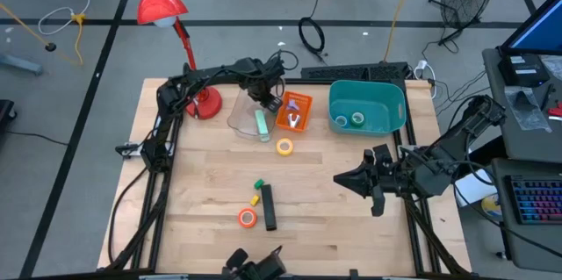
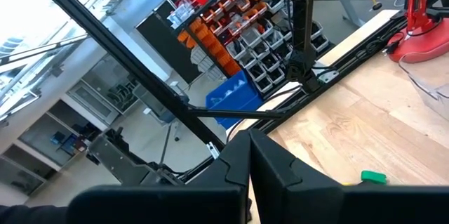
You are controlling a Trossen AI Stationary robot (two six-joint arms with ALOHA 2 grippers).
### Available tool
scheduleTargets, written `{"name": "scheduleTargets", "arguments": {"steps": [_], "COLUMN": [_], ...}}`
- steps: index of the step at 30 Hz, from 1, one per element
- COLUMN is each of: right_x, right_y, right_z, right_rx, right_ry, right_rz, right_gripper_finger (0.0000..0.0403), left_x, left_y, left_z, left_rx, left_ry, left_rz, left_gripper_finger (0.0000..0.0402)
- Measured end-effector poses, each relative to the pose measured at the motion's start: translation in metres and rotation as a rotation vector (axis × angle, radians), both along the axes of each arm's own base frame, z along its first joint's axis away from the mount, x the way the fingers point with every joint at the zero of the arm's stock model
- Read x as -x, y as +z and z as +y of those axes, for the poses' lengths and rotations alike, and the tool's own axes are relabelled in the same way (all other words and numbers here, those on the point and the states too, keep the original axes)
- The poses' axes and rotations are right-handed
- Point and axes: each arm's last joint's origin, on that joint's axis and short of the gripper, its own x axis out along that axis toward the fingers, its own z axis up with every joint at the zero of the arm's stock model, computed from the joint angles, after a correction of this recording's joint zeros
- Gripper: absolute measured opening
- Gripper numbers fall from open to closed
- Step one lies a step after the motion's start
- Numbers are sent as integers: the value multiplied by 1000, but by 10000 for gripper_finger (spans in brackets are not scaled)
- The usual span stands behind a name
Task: Pick and place Stapler, Stapler remover, tape
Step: Put the orange tape into the green bin
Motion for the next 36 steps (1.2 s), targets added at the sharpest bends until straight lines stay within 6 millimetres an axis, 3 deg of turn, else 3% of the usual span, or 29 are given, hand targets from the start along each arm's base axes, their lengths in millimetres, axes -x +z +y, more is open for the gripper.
{"name": "scheduleTargets", "arguments": {"steps": [5,9,17,22,26,32,36], "right_x": [0,0,3,8,11,12,13], "right_y": [0,0,-1,2,1,-2,-6], "right_z": [0,0,-5,-10,-13,-15,-16], "right_rx": [1,9,42,53,70,85,81], "right_ry": [0,1,-4,-5,-6,-13,-16], "right_rz": [0,1,27,27,43,77,110], "right_gripper_finger": [0,0,0,0,0,0,0], "left_x": [4,10,14,6,-3,-7,-3], "left_y": [4,19,75,104,115,116,105], "left_z": [-4,-14,-53,-101,-150,-226,-268], "left_rx": [42,54,0,-10,1,-8,-35], "left_ry": [-28,-78,-170,-245,-328,-441,-468], "left_rz": [19,51,-31,-119,-143,-75,-27], "left_gripper_finger": [126,126,127,127,127,127,127]}}
